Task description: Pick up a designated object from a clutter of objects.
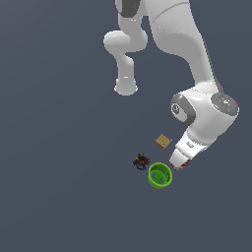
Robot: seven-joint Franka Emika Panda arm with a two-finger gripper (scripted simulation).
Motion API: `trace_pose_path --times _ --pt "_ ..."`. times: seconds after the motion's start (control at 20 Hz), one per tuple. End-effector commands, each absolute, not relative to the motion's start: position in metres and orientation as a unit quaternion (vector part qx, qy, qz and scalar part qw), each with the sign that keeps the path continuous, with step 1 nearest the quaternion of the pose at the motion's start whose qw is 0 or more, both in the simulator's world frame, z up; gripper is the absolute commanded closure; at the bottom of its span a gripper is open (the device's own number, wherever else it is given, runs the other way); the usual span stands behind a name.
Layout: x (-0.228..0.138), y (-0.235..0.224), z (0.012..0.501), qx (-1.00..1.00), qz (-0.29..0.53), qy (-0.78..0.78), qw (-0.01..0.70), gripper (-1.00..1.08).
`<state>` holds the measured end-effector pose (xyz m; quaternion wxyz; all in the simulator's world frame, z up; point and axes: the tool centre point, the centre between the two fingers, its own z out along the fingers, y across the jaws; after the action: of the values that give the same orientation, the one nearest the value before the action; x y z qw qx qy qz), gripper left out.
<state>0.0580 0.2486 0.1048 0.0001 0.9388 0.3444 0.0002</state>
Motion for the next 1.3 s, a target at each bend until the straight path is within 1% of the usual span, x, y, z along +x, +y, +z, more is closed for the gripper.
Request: trace_pose_path --times 0.0,0.35,0.4,1.0,1.25 --pt "0.057 0.249 0.091 0.939 0.000 0.345 0.000 -0.92" --pt "0.058 0.250 0.077 0.938 0.000 0.345 0.000 -0.92" --pt "0.058 0.250 0.077 0.938 0.000 0.345 0.000 1.08" --pt "0.058 0.248 0.079 0.939 0.000 0.345 0.000 1.08" --pt "0.059 0.240 0.091 0.939 0.000 0.345 0.000 1.08"
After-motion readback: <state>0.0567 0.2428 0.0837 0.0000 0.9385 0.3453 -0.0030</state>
